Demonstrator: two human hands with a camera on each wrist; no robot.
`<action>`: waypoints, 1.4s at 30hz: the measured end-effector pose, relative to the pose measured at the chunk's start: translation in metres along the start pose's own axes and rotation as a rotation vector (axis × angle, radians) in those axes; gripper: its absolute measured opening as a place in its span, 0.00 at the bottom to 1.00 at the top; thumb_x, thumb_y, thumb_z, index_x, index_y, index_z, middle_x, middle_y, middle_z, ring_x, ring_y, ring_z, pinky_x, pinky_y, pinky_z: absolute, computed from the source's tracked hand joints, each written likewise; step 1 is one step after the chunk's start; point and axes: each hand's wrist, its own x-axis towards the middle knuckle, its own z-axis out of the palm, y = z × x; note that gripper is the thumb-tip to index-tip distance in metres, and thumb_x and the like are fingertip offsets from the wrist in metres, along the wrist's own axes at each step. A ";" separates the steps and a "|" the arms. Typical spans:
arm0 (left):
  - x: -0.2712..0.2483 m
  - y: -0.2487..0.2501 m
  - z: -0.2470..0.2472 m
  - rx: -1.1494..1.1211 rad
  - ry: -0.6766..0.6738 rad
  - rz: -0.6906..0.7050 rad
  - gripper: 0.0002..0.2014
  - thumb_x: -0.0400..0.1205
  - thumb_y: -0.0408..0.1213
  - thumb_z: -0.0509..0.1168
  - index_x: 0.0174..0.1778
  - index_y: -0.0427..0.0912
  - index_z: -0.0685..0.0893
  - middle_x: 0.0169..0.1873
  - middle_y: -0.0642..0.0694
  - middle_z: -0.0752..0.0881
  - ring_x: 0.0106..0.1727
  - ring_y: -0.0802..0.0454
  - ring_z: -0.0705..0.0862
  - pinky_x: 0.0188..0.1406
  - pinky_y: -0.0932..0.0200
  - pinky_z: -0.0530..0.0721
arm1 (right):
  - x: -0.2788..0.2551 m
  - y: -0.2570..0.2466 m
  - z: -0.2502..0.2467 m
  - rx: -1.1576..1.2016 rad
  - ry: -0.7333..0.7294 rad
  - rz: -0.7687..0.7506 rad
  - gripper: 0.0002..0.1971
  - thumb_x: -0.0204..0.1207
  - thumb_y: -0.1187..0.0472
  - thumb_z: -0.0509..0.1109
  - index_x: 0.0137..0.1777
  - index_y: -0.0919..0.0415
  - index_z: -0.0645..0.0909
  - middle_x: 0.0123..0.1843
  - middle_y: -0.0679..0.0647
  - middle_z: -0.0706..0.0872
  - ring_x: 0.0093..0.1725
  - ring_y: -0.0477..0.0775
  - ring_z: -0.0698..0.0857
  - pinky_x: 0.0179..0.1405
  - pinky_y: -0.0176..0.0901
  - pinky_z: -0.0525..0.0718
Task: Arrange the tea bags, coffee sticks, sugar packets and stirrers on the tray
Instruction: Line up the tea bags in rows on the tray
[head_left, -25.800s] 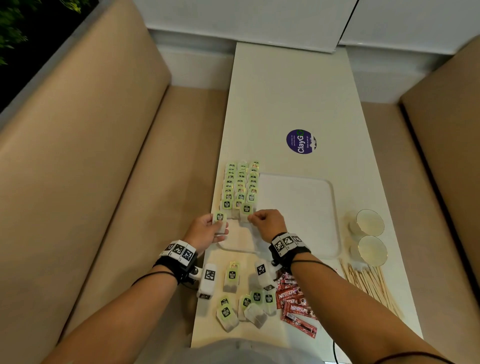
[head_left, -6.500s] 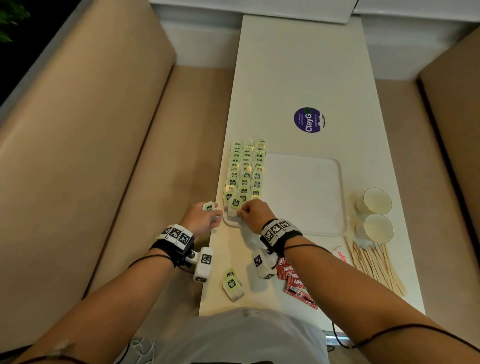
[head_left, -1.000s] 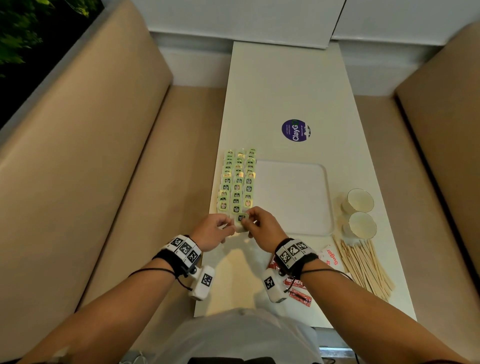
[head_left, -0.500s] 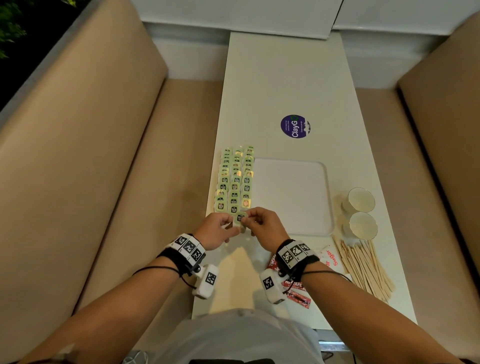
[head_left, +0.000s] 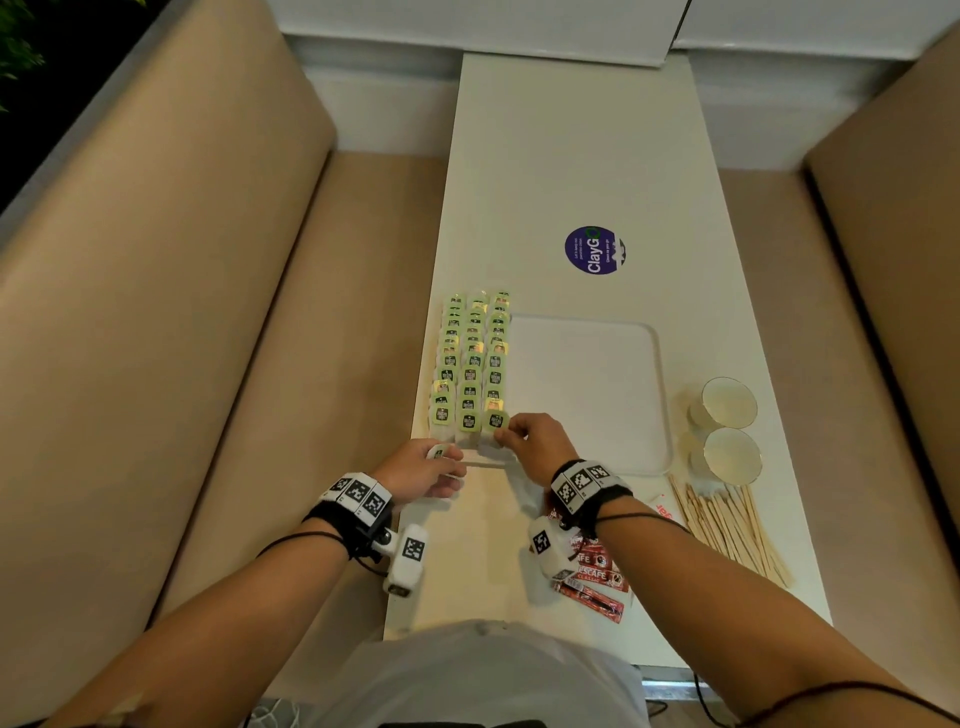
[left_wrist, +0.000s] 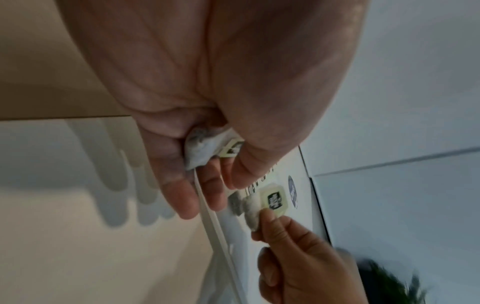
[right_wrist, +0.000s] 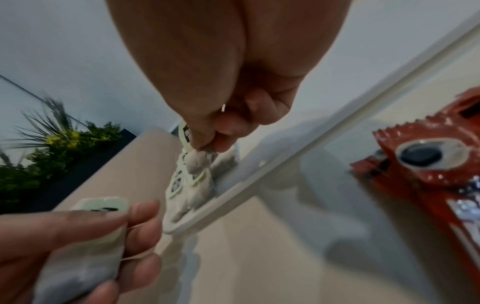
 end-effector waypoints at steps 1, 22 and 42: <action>0.000 -0.001 -0.001 -0.062 -0.010 -0.027 0.04 0.86 0.27 0.66 0.55 0.34 0.81 0.46 0.35 0.87 0.37 0.49 0.87 0.40 0.60 0.89 | 0.004 0.001 0.002 -0.030 -0.015 0.017 0.16 0.83 0.54 0.72 0.40 0.67 0.85 0.31 0.52 0.81 0.28 0.47 0.73 0.28 0.37 0.69; 0.003 -0.005 0.001 -0.090 -0.109 0.140 0.20 0.83 0.21 0.68 0.70 0.38 0.78 0.55 0.30 0.89 0.52 0.40 0.91 0.46 0.58 0.90 | -0.007 -0.017 0.016 0.054 -0.053 -0.067 0.14 0.83 0.41 0.68 0.49 0.51 0.83 0.42 0.51 0.90 0.41 0.53 0.87 0.45 0.51 0.86; 0.018 -0.004 0.000 0.207 0.169 0.294 0.05 0.83 0.31 0.71 0.43 0.44 0.84 0.35 0.42 0.86 0.34 0.50 0.83 0.33 0.62 0.80 | -0.014 -0.006 0.017 0.004 -0.148 -0.102 0.15 0.84 0.52 0.71 0.40 0.63 0.84 0.39 0.61 0.87 0.32 0.51 0.78 0.39 0.47 0.80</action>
